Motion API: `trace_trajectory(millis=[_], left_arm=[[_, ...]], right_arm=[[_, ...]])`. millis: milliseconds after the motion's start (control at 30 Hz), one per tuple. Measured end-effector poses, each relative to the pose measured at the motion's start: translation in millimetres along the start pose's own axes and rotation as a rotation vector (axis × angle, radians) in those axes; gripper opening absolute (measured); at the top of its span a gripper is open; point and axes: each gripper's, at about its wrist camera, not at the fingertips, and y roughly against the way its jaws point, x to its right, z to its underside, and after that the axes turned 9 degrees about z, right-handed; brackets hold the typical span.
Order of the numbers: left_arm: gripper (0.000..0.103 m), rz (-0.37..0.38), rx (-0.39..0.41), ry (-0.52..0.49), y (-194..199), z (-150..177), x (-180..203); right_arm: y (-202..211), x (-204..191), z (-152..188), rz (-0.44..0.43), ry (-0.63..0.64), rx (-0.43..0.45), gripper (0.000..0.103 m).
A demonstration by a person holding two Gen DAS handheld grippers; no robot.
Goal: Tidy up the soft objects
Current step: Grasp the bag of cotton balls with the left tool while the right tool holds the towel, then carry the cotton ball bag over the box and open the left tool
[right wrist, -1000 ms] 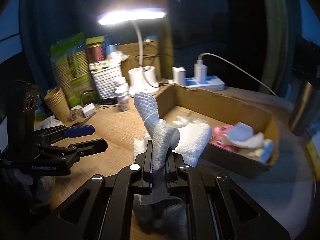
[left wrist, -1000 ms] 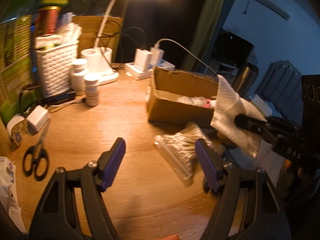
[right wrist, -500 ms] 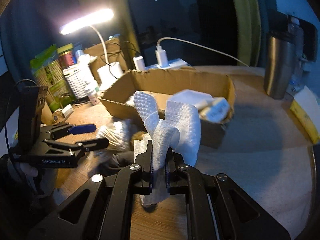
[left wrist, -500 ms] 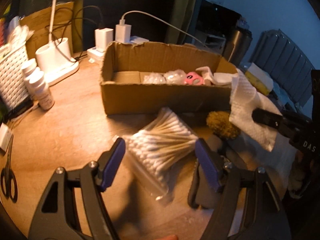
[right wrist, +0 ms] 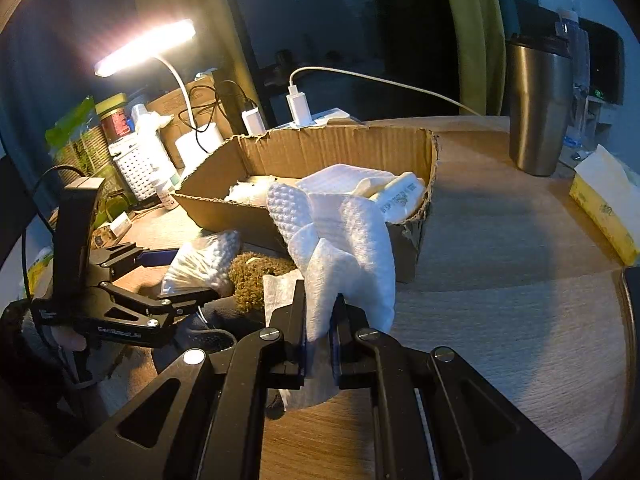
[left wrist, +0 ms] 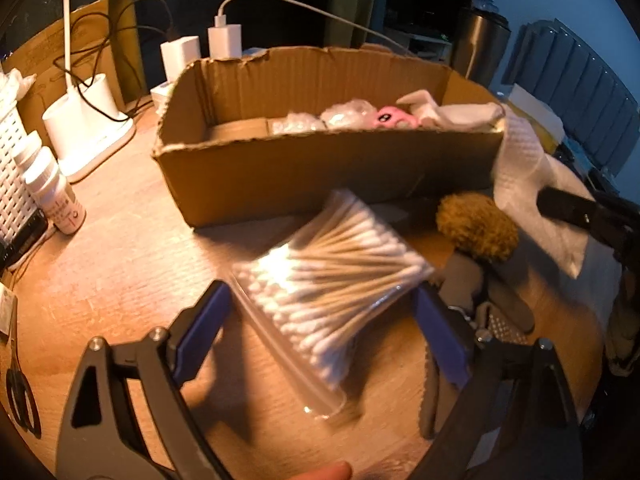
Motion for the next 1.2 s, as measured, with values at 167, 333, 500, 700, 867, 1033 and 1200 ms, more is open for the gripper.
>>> trace_trajectory(millis=[167,333,500,700,867,1033,1200], left_arm=[[0.088,0.004,0.004,0.002,-2.0,-1.0,-1.4],[0.057,-0.002,0.013,-0.026,3.9,3.2,2.5],[0.038,0.023,0.027,-0.018,9.8,3.9,2.3],[0.030,0.044,0.074,-0.011,30.0,11.0,4.9],[0.027,0.060,0.119,-0.003,50.5,12.0,9.5],[0.018,0.067,0.175,-0.006,78.2,10.8,13.3],[0.017,0.055,0.217,-0.021,94.8,7.7,16.1]], right_arm=[[1.3,-1.2,-0.1,0.002,0.002,0.002,0.010],[7.8,-7.3,-0.5,0.007,0.013,0.011,0.010],[19.7,-14.6,-1.8,0.015,0.029,0.032,0.010],[33.4,-22.7,-2.0,0.026,0.049,0.052,0.010],[45.1,-30.8,-4.1,0.032,0.067,0.072,0.010],[55.2,-38.6,-7.2,0.034,0.083,0.097,0.010],[63.2,-43.3,-10.6,0.032,0.096,0.119,0.010]])
